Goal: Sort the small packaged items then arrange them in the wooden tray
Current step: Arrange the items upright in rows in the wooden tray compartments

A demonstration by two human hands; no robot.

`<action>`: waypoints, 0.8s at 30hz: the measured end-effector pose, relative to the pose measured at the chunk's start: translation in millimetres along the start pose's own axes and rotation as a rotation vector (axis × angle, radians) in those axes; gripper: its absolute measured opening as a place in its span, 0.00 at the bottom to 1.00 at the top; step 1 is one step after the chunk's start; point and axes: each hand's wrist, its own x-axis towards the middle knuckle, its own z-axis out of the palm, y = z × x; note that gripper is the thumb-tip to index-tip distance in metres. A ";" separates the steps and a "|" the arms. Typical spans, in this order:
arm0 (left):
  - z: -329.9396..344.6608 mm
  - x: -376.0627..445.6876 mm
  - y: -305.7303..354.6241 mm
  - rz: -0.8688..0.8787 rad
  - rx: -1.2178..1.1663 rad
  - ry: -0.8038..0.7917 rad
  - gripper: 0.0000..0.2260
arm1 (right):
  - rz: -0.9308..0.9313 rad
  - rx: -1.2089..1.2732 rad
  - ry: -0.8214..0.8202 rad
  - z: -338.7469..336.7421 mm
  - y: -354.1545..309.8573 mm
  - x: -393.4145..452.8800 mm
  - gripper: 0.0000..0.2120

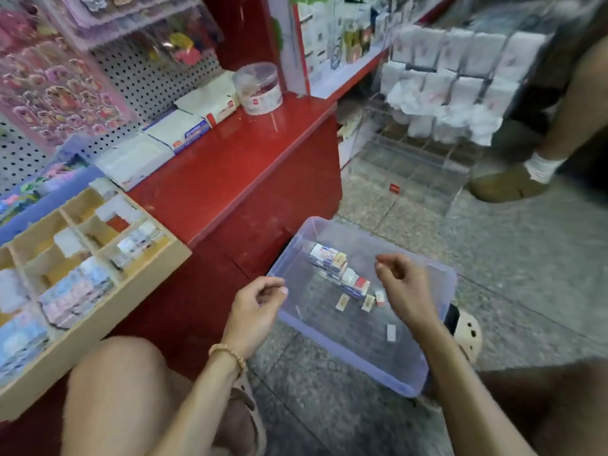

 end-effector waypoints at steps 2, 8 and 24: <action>16.7 11.2 -12.7 -0.014 0.041 -0.032 0.06 | 0.036 -0.052 -0.004 -1.6 26.4 -1.9 0.06; 57.5 45.4 -54.2 -0.005 0.320 -0.161 0.05 | 0.149 -0.172 -0.035 -6.9 88.2 -4.0 0.04; 98.2 127.1 -153.0 0.178 0.848 -0.174 0.20 | 0.491 -0.163 0.083 89.4 234.4 83.7 0.08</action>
